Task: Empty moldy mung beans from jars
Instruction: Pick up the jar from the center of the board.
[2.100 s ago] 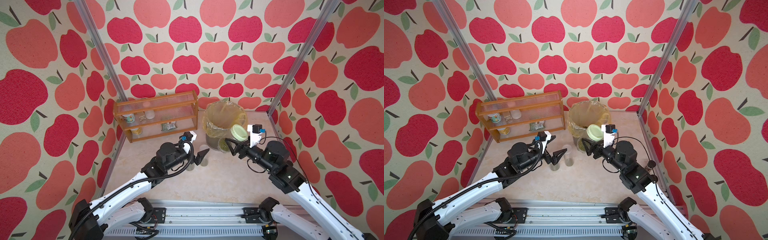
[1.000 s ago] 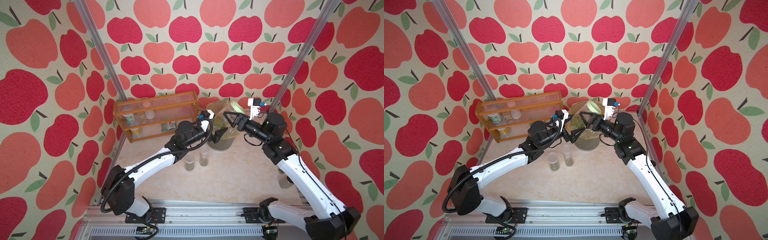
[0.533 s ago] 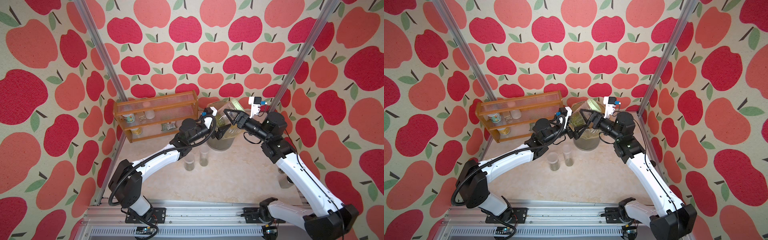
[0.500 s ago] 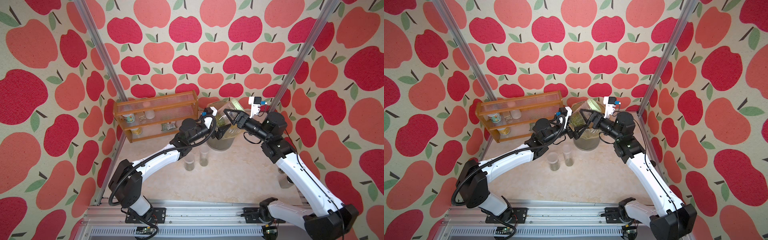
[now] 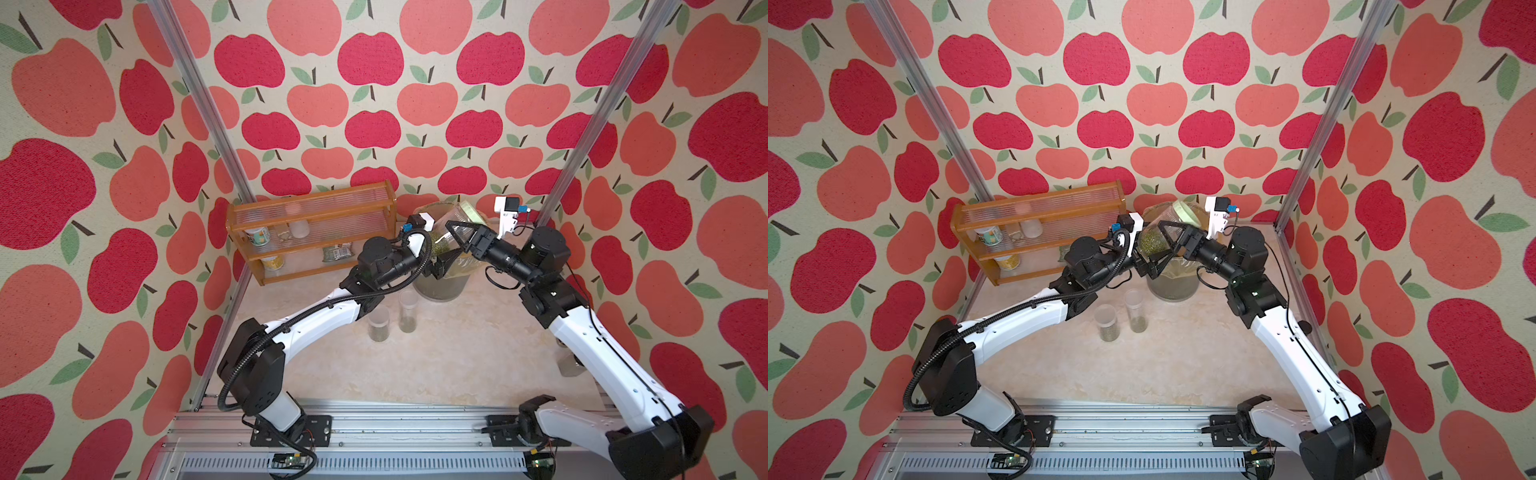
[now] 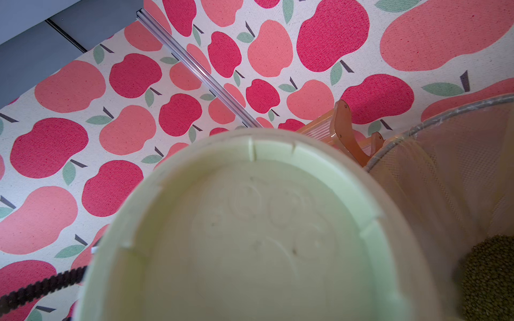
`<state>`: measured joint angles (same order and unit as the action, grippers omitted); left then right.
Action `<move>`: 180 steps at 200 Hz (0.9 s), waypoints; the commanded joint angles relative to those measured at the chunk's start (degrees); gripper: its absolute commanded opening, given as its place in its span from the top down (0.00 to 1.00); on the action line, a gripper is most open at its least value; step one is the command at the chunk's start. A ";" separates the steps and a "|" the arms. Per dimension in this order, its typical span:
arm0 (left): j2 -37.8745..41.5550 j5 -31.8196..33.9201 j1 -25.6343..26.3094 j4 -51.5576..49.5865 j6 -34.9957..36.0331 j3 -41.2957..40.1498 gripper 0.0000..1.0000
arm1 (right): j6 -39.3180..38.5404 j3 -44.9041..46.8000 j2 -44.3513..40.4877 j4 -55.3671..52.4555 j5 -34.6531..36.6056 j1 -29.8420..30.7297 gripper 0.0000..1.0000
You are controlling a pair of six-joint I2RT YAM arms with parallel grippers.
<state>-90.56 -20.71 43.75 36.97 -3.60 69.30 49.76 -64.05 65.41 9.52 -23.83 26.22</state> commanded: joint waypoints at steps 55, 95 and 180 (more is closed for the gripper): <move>-2.13 -1.21 -1.12 4.95 -1.59 2.63 0.04 | 2.19 -0.06 -0.54 6.66 -3.76 0.24 0.43; -2.84 0.48 -1.21 5.20 -2.55 3.21 0.01 | 2.12 0.57 -0.89 6.03 -4.23 0.24 0.43; -2.18 -2.37 -1.88 2.88 -4.30 3.83 0.30 | -0.37 1.15 -2.80 2.23 -3.95 0.24 0.43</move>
<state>-92.68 -23.90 43.35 38.98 -5.50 70.15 50.02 -63.35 65.52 10.17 -23.42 25.69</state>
